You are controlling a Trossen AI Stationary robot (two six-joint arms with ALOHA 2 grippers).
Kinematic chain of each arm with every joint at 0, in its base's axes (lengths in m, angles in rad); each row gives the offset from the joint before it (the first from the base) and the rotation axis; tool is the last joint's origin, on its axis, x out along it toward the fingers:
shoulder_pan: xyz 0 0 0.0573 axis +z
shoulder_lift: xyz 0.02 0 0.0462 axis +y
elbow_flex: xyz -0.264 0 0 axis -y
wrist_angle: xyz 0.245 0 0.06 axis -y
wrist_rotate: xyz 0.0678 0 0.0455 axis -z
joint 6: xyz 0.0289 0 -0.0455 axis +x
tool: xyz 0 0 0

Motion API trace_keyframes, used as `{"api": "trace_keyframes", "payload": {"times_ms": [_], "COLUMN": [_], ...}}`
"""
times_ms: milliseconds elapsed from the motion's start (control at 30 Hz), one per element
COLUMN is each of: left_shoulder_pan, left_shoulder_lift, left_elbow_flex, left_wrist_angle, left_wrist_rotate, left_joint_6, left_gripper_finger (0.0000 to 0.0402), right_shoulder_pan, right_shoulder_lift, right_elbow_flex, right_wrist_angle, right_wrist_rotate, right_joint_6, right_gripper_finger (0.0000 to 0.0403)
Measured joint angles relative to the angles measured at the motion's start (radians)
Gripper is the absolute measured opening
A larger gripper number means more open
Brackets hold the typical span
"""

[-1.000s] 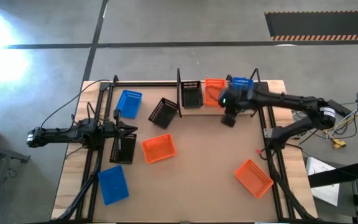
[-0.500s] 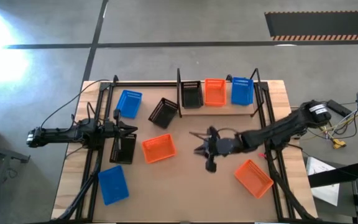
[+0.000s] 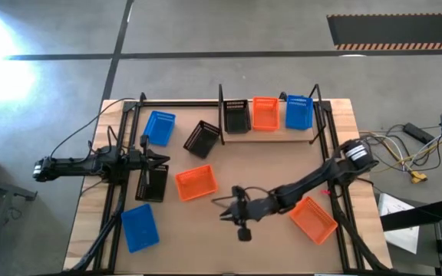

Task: Stack baskets on shelf by color
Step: Stack the bottom orange bin on the orange bin on the shelf

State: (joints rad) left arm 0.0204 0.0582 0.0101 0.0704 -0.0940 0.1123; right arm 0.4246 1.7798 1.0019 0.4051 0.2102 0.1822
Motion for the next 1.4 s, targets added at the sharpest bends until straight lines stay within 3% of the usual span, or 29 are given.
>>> {"api": "trace_keyframes", "payload": {"times_ms": [133,300,533,733,833,900,1033,1233,1400], "left_shoulder_pan": [0.0,0.0,0.0,0.0,0.0,0.0,0.0,0.0,0.0], "left_shoulder_lift": [0.0,0.0,0.0,0.0,0.0,0.0,0.0,0.0,0.0], "left_elbow_flex": [0.0,0.0,0.0,0.0,0.0,0.0,0.0,0.0,0.0], "left_wrist_angle": [0.0,0.0,0.0,0.0,0.0,0.0,0.0,0.0,0.0], "left_wrist_rotate": [0.0,0.0,0.0,0.0,0.0,0.0,0.0,0.0,0.0], "left_joint_6": [0.0,0.0,0.0,0.0,0.0,0.0,0.0,0.0,0.0], "left_gripper_finger": [0.0,0.0,0.0,0.0,0.0,0.0,0.0,0.0,0.0], "right_shoulder_pan": [0.045,0.166,0.369,0.478,0.496,0.495,0.484,0.459,0.446], "right_shoulder_lift": [0.034,0.038,0.035,0.035,0.03,0.021,-0.038,-0.222,-0.413], "right_elbow_flex": [0.143,0.302,0.427,0.473,0.486,0.483,0.436,0.28,0.072], "right_wrist_angle": [-0.283,-0.632,-1.045,-1.484,-1.724,-1.827,-1.88,-1.869,-1.72], "right_wrist_rotate": [0.067,0.254,0.457,0.465,0.365,0.289,0.2,0.176,0.137], "right_joint_6": [0.005,0.068,0.451,1.036,1.301,1.386,1.442,1.557,1.708], "right_gripper_finger": [0.0043,0.0043,0.0043,0.0044,0.0057,0.0076,0.0139,0.0245,0.0292]}}
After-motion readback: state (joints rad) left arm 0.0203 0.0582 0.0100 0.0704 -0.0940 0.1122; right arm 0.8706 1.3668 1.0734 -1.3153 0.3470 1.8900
